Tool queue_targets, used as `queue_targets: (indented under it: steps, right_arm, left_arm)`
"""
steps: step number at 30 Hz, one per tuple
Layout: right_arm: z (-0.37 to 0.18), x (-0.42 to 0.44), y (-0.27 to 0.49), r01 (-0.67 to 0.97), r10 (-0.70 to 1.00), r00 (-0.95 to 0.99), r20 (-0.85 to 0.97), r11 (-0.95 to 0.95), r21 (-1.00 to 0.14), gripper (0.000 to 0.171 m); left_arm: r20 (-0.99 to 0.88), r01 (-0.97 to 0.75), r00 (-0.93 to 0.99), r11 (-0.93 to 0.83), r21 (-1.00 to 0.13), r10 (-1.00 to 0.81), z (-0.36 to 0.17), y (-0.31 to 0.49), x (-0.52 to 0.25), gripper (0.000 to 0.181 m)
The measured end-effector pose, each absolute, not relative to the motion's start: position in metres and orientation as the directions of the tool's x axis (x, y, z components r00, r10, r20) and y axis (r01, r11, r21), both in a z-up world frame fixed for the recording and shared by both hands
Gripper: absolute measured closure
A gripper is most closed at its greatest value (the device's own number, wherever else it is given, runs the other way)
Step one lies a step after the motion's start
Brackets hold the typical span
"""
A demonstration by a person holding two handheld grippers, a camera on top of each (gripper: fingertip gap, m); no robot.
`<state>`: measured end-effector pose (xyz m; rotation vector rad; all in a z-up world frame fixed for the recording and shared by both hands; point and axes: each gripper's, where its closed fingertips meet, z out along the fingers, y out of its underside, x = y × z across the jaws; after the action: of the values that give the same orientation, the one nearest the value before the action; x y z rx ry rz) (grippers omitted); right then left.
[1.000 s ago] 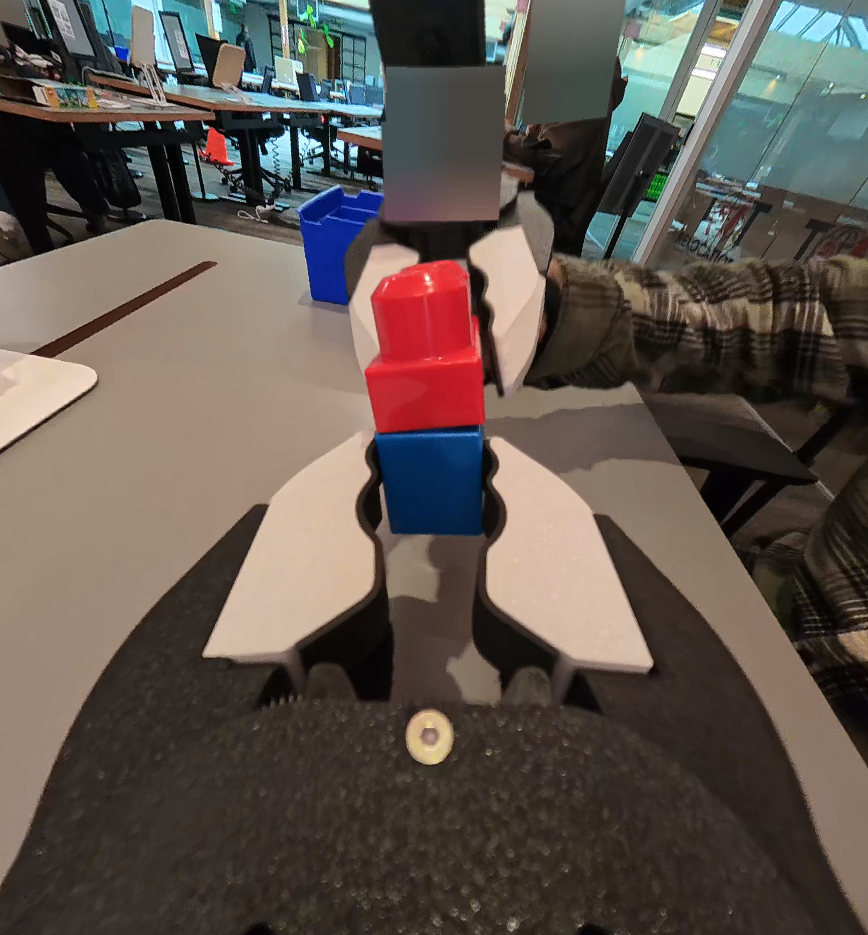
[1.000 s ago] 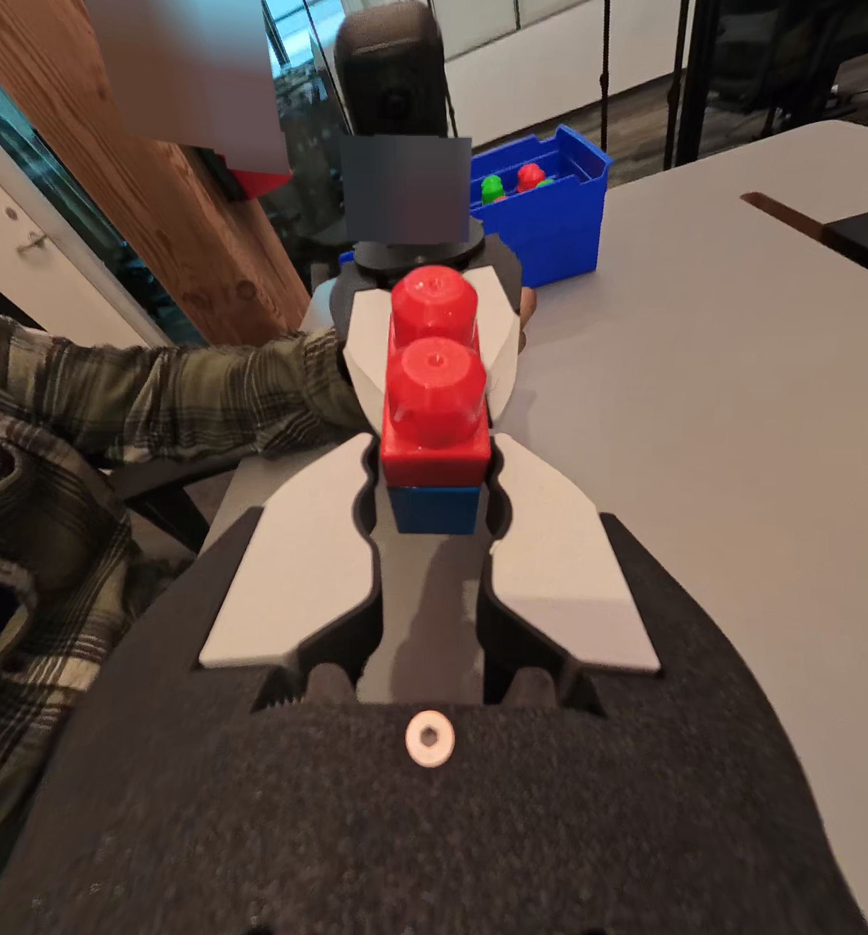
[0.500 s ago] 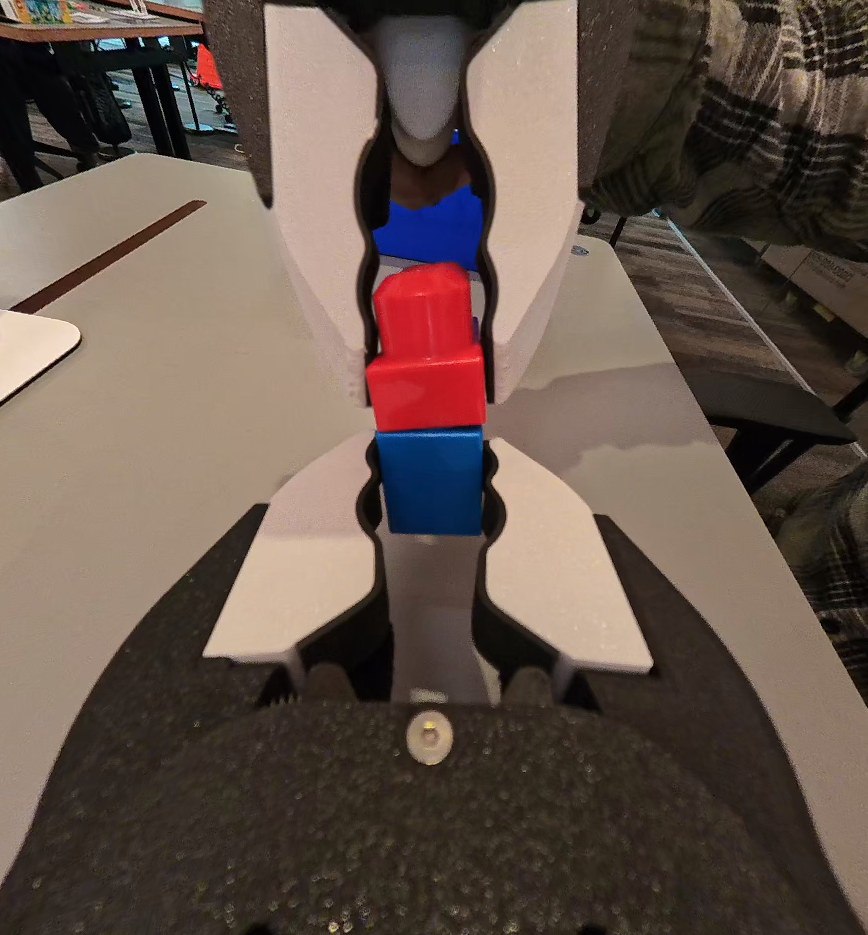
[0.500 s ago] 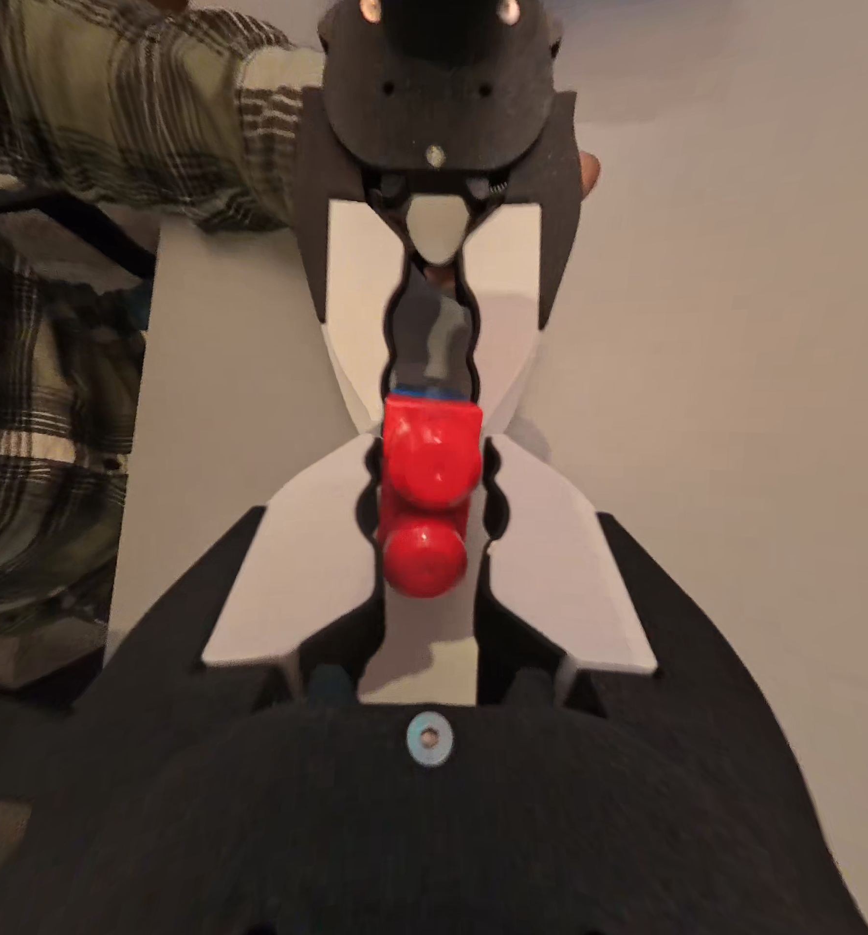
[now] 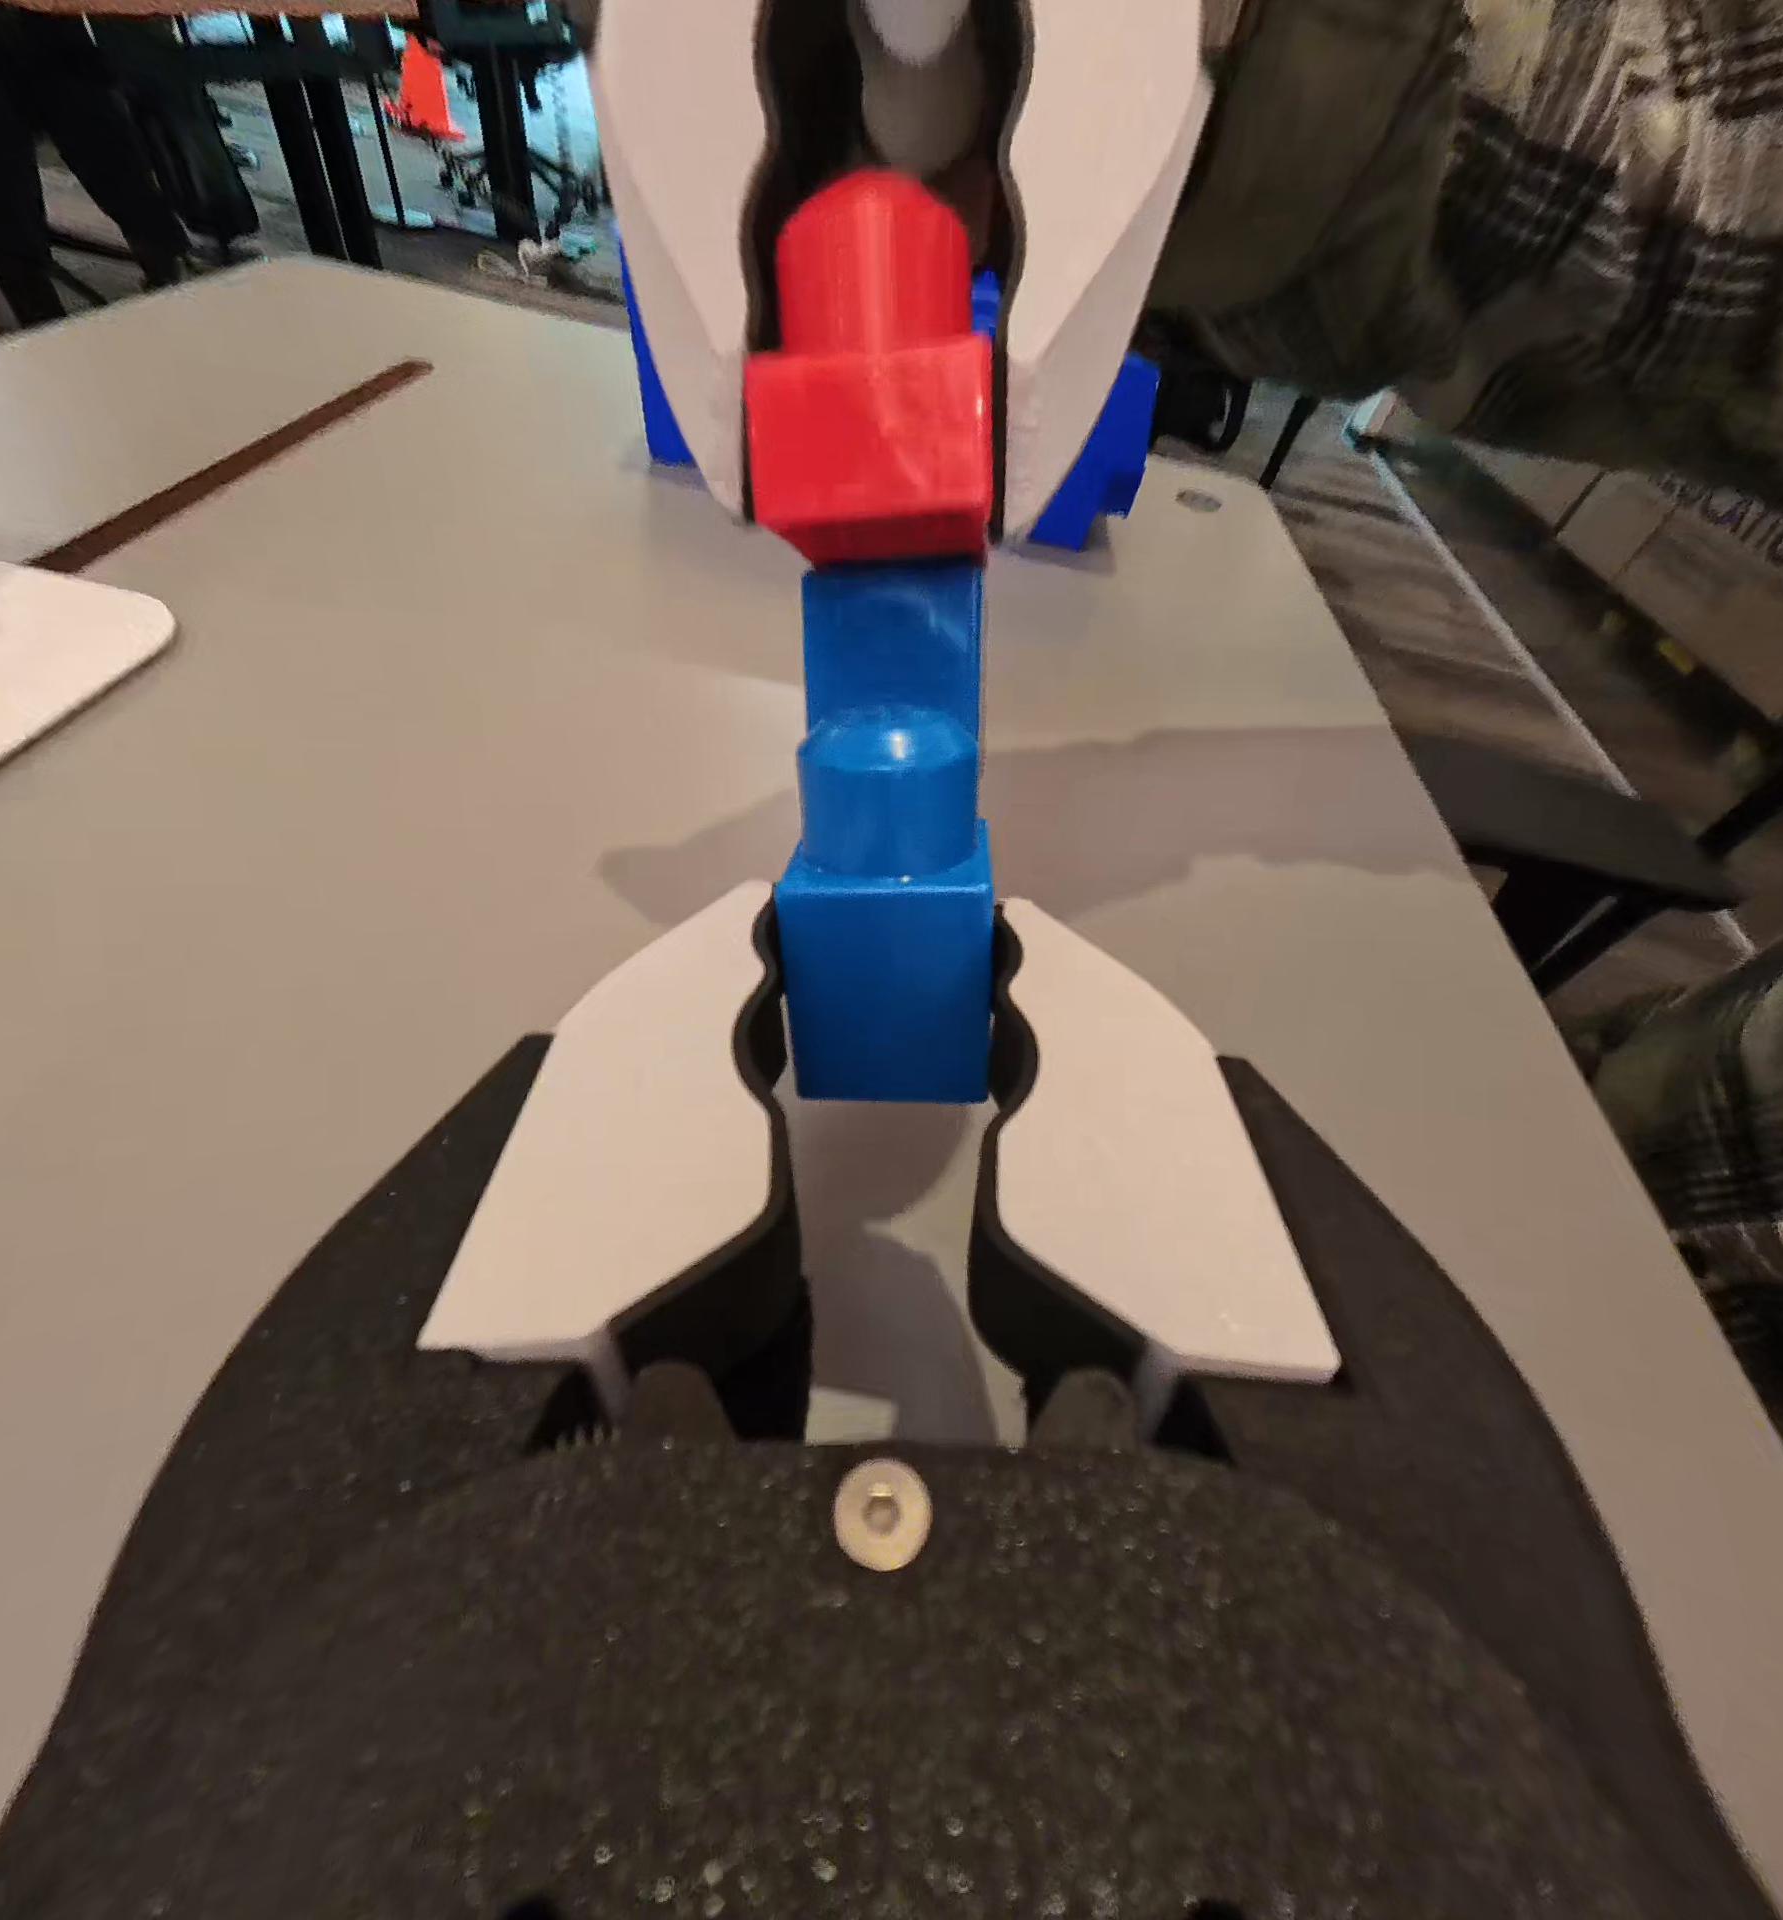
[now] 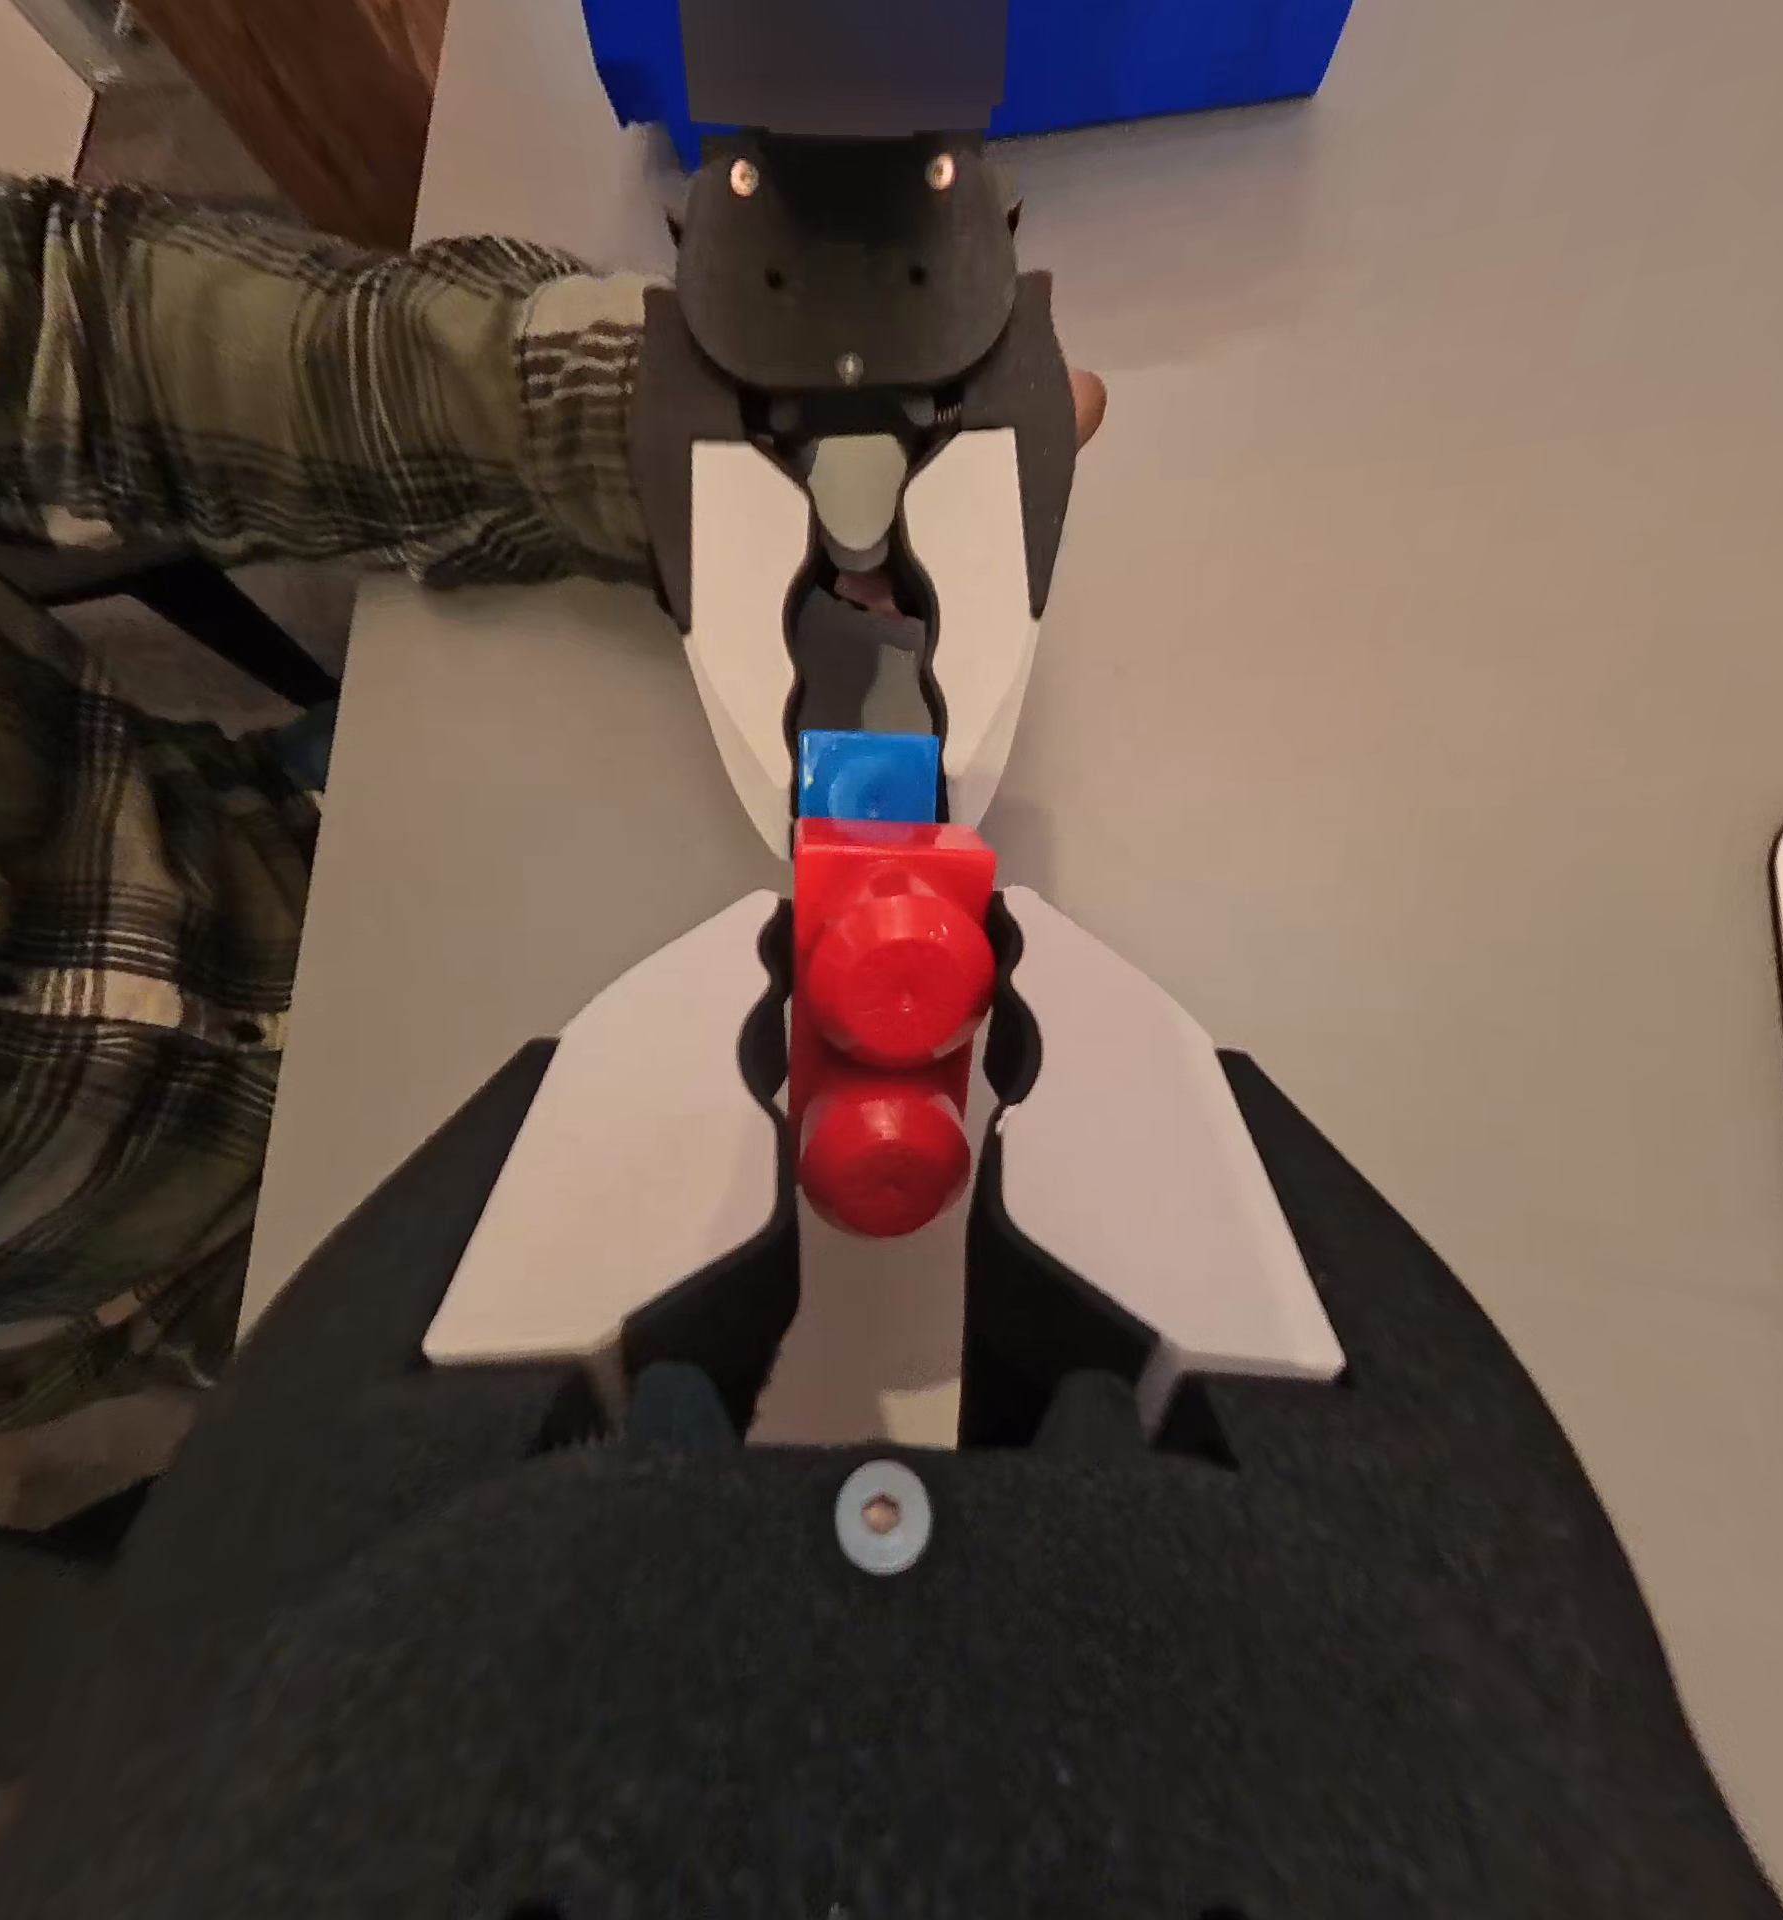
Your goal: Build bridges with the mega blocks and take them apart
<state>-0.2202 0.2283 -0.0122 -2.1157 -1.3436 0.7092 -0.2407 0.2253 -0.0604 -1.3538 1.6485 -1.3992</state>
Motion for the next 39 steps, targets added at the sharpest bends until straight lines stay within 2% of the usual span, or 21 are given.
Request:
queue_targets:
  steps: [9,16,24,30,33,35,39]
  right_arm:
    - [-0.015,-0.203,0.227,0.6,0.896,0.42,-0.145,-0.394,-0.696,0.137]
    - [-0.02,-0.194,0.224,0.595,0.884,0.443,-0.148,-0.413,-0.69,0.137]
    - [-0.031,-0.189,0.217,0.605,0.879,0.446,-0.167,-0.434,-0.668,0.136]
    - [-0.035,-0.186,0.214,0.601,0.876,0.449,-0.178,-0.443,-0.665,0.137]
    - [-0.036,-0.185,0.213,0.596,0.875,0.448,-0.182,-0.445,-0.669,0.137]
    - [-0.035,-0.185,0.214,0.587,0.874,0.45,-0.182,-0.443,-0.678,0.137]
    - [-0.022,-0.188,0.216,0.529,0.874,0.447,-0.191,-0.431,-0.731,0.137]
  left_arm:
    - [0.167,-0.35,-0.282,-0.061,-0.935,-0.945,-0.071,0.231,-0.241,0.145]
    - [0.122,-0.471,-0.242,0.007,-0.882,-0.963,-0.09,0.234,-0.242,0.145]
    - [0.041,-0.746,-0.209,0.132,-0.653,-0.977,-0.133,0.239,-0.252,0.144]
    - [0.041,-0.808,-0.22,0.158,-0.568,-0.975,-0.154,0.239,-0.252,0.145]
    - [0.041,-0.8,-0.217,0.154,-0.579,-0.975,-0.153,0.239,-0.25,0.142]
    - [0.032,-0.773,-0.192,0.131,-0.621,-0.981,-0.145,0.243,-0.248,0.128]
    - [0.026,-0.584,-0.119,0.049,-0.81,-0.993,-0.098,0.255,-0.241,0.1]
